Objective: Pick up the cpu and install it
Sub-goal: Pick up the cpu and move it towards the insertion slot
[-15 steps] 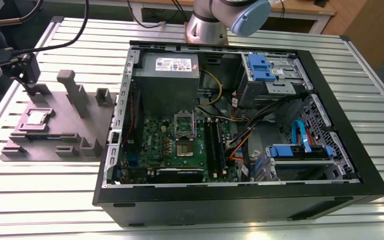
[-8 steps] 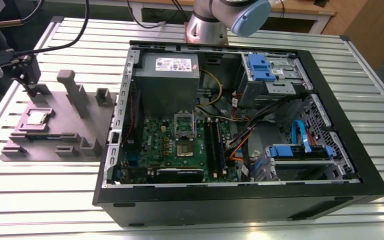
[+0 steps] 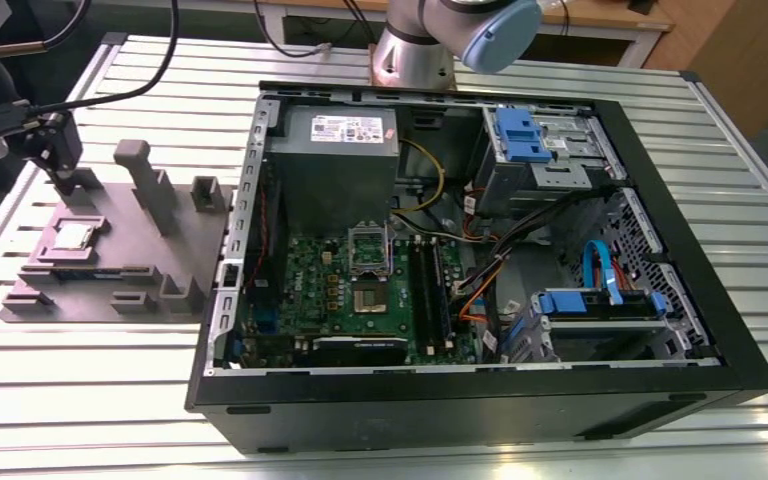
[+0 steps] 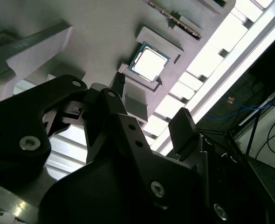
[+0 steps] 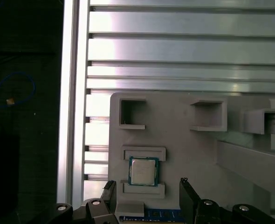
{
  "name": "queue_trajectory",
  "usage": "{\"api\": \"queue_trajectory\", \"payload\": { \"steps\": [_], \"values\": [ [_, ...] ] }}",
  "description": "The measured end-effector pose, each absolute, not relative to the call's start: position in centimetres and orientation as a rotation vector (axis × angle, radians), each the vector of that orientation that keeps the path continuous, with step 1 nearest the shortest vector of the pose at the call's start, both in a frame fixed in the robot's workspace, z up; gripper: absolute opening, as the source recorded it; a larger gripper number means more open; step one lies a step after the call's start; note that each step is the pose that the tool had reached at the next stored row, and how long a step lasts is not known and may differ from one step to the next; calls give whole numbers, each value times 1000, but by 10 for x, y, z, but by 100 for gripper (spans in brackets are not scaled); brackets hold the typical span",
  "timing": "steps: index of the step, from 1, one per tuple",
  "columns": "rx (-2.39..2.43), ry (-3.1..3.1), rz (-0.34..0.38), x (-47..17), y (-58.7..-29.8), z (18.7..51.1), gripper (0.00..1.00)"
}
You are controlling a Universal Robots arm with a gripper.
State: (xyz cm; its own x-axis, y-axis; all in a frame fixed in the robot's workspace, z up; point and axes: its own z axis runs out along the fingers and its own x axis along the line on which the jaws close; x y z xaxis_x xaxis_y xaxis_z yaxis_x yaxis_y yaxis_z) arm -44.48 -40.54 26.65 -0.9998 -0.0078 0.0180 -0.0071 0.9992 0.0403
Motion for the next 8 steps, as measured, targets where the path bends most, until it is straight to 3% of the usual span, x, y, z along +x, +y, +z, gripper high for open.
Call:
{"api": "queue_trajectory", "payload": {
  "steps": [8],
  "values": [
    [12, -3123, -63, -445, -406, 265, 65]
  ]
}}
